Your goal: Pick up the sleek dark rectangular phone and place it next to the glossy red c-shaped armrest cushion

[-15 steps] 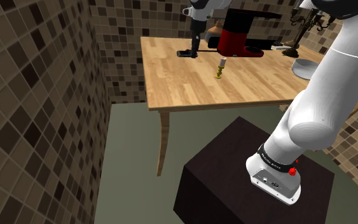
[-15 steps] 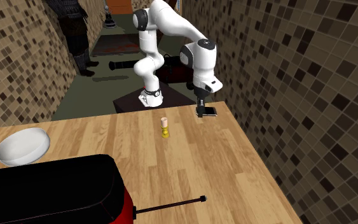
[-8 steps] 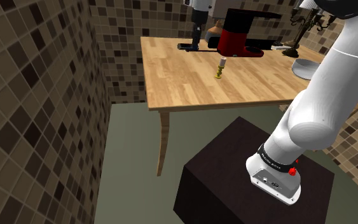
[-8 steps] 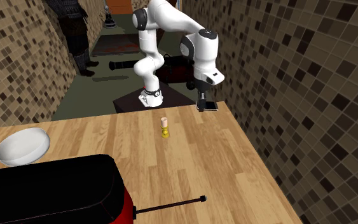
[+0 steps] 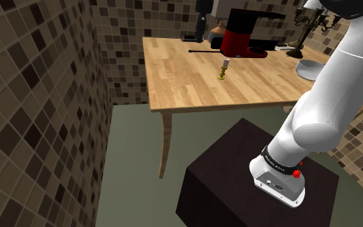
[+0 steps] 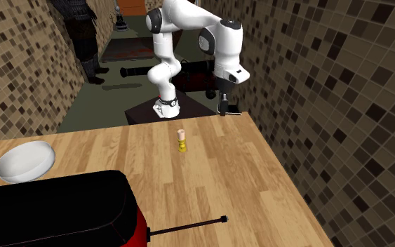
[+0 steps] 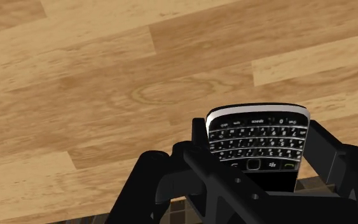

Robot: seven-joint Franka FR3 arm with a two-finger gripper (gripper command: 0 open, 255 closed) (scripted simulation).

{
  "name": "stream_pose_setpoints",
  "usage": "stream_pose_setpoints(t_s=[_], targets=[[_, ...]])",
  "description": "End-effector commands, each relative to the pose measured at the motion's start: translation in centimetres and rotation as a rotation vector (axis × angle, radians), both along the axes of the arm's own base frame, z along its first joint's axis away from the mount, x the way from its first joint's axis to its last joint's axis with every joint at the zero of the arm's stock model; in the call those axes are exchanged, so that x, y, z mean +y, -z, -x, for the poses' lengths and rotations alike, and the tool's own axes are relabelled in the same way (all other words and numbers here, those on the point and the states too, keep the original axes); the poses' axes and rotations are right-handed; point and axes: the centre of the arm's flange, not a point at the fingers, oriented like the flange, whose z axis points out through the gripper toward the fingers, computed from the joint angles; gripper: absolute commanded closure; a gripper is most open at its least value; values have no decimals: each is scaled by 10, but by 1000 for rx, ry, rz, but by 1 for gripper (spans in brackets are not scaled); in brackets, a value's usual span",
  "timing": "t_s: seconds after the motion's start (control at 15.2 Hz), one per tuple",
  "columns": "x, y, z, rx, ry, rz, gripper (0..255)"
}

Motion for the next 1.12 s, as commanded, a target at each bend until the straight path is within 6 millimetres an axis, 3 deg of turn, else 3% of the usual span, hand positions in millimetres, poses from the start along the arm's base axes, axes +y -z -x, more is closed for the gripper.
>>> stream_pose_setpoints(t_s=[0.0,1.06], targets=[[0,-11,1,0,0,0,255],[0,-95,1,0,0,0,255]])
